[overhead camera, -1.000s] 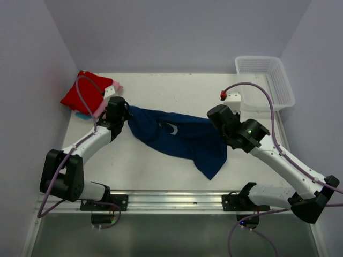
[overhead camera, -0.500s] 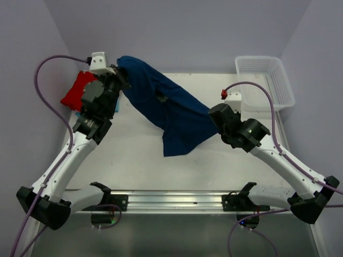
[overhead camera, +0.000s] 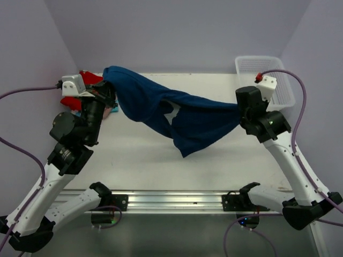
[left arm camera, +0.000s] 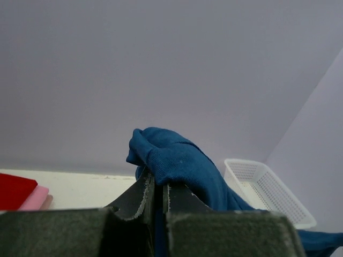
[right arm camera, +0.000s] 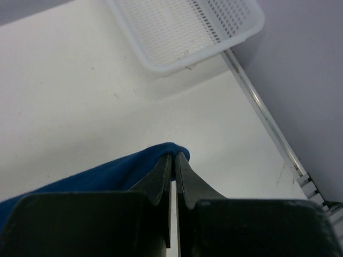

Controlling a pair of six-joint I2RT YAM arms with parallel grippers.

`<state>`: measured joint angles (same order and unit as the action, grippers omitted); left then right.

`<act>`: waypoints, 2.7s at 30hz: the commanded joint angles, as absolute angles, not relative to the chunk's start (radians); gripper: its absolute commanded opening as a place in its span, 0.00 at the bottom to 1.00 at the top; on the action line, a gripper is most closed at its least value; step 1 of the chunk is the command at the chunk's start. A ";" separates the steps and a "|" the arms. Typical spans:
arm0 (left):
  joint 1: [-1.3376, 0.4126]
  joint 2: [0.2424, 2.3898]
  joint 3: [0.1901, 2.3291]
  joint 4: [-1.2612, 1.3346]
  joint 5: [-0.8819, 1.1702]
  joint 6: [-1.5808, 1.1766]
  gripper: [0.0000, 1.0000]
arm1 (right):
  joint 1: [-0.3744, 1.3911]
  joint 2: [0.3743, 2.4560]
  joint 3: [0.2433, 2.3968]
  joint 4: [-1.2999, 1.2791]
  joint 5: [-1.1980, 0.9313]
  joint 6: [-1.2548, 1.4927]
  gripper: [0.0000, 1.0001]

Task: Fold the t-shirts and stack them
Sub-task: Flatten out the tshirt

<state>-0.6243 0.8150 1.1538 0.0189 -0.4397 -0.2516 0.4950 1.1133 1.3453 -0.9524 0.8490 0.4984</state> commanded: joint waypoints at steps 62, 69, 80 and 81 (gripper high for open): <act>-0.192 1.612 0.790 0.371 -0.345 -0.875 0.85 | 0.236 1.295 1.425 -0.733 0.403 0.348 0.00; -0.199 1.402 0.674 0.404 -0.261 -0.695 0.95 | 0.241 1.299 1.422 -0.732 0.403 0.344 0.00; -0.202 1.538 0.701 0.288 0.163 -0.465 0.40 | 0.242 1.302 1.422 -0.733 0.391 0.348 0.00; -0.202 1.555 0.704 0.285 0.175 -0.450 0.40 | 0.242 1.299 1.420 -0.733 0.390 0.347 0.00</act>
<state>-0.1997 1.5272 0.6785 0.3016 0.0574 -0.5552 0.2356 1.3045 1.4204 -0.7677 0.3977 0.3626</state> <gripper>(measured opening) 0.400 0.022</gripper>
